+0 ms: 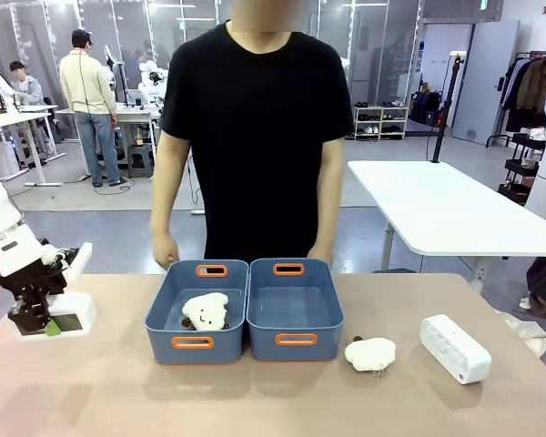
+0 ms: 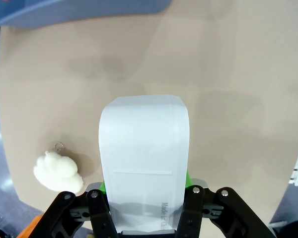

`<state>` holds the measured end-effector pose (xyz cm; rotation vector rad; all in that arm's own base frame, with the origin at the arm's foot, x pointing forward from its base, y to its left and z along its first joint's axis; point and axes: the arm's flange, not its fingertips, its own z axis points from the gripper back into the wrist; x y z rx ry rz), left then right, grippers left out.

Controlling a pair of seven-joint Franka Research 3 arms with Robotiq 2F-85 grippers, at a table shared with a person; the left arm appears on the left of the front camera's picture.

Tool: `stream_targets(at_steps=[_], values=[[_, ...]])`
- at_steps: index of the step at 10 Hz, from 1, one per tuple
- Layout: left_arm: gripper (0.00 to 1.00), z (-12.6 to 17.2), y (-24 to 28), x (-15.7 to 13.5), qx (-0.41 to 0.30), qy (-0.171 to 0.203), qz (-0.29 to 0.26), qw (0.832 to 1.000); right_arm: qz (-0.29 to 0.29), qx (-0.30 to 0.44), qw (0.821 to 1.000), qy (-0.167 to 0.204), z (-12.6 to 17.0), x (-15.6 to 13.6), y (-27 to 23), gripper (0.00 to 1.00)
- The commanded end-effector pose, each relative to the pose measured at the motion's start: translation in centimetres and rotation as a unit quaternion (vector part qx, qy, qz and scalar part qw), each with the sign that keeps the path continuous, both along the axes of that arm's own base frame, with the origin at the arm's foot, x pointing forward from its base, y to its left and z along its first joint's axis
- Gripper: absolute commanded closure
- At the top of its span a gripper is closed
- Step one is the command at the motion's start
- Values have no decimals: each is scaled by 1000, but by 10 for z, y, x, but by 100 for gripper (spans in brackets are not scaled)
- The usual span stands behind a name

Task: Sort the digital clocks into the basket.
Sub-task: Pick up the Digital clock from the table and place it into the empty Plastic storage basket.

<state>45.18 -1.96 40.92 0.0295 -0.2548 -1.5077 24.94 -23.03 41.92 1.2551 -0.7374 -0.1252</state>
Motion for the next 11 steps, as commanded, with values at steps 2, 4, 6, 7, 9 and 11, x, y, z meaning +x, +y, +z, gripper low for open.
stream_targets(at_steps=[2, 4, 6, 7, 9, 11], values=[[49, 69, -81, 7, -74, 30, 33, 996, -1, 0, 1000, -11, 1, 1, -1, 0], [49, 109, -185, 22, -49, 42, 8, 998, -1, 0, 1000, -11, 1, 1, -1, 0], [49, 104, -274, 46, -51, 60, 14, 997, -1, 0, 1000, -11, 1, 1, -1, 0], [49, 100, -312, 59, -46, 62, 32, 996, -1, 0, 1000, -11, 1, 1, -1, 0], [49, 84, -374, 74, -27, 55, 31, 998, -1, 0, 1000, -11, 1, 1, -1, 0], [49, 66, -414, 94, -24, 59, 62, 996, -1, 0, 1000, -11, 1, 1, -1, 0]])
